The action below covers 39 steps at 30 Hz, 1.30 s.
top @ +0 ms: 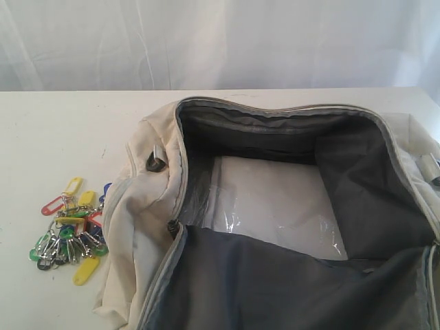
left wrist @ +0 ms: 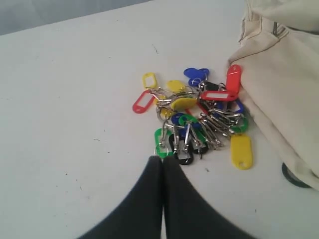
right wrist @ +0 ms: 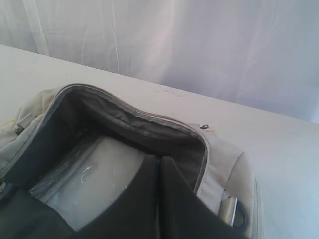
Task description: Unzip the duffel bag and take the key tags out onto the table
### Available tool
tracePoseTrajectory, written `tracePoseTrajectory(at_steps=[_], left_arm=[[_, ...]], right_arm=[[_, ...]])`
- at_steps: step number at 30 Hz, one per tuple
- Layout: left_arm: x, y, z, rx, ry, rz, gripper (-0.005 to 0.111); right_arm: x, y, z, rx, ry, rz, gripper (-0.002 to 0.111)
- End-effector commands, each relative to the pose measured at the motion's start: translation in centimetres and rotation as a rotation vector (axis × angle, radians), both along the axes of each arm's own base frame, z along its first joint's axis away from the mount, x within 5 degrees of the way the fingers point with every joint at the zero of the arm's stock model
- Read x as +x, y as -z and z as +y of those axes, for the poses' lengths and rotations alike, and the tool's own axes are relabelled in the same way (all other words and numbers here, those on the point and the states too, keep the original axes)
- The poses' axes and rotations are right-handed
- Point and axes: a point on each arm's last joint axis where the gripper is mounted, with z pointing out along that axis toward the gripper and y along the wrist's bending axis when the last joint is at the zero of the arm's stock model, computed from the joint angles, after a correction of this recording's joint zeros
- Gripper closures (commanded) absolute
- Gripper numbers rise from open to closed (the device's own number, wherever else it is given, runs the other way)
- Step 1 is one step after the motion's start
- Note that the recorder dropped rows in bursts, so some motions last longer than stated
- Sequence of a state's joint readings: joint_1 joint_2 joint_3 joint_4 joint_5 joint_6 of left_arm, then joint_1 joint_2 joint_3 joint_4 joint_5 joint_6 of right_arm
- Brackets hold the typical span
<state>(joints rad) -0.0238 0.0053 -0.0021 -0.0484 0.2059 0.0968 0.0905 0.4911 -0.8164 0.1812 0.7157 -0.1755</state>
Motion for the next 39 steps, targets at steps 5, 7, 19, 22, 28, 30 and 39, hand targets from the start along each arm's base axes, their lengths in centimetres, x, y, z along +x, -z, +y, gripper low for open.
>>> tracePoseTrajectory(at_steps=[5,7,19,22,28,30,39], left_arm=[[-0.03,0.10,0.18,-0.017,-0.029,0.004,0.107],[-0.03,0.10,0.18,-0.023,-0.031,0.005,0.107],[-0.02,0.10,0.55,-0.081,-0.119,0.006,0.107],[-0.02,0.11,0.65,-0.036,-0.111,0.005,0.107],[-0.02,0.11,0.52,-0.016,-0.074,0.005,0.107],[-0.02,0.11,0.51,-0.018,-0.074,0.005,0.107],[-0.02,0.09,0.22,-0.108,-0.073,0.008,0.107]], right_arm=[[-0.02,-0.02,0.02,0.006,-0.001,-0.005,0.108],[-0.02,-0.02,0.02,0.006,-0.001,-0.005,0.108],[-0.02,-0.02,0.02,0.006,-0.001,-0.005,0.108],[-0.02,-0.02,0.02,0.006,-0.001,-0.005,0.108],[-0.02,-0.02,0.02,0.006,-0.001,-0.005,0.108],[-0.02,-0.02,0.02,0.006,-0.001,-0.005,0.108],[-0.02,-0.02,0.02,0.006,-0.001,-0.005,0.108]])
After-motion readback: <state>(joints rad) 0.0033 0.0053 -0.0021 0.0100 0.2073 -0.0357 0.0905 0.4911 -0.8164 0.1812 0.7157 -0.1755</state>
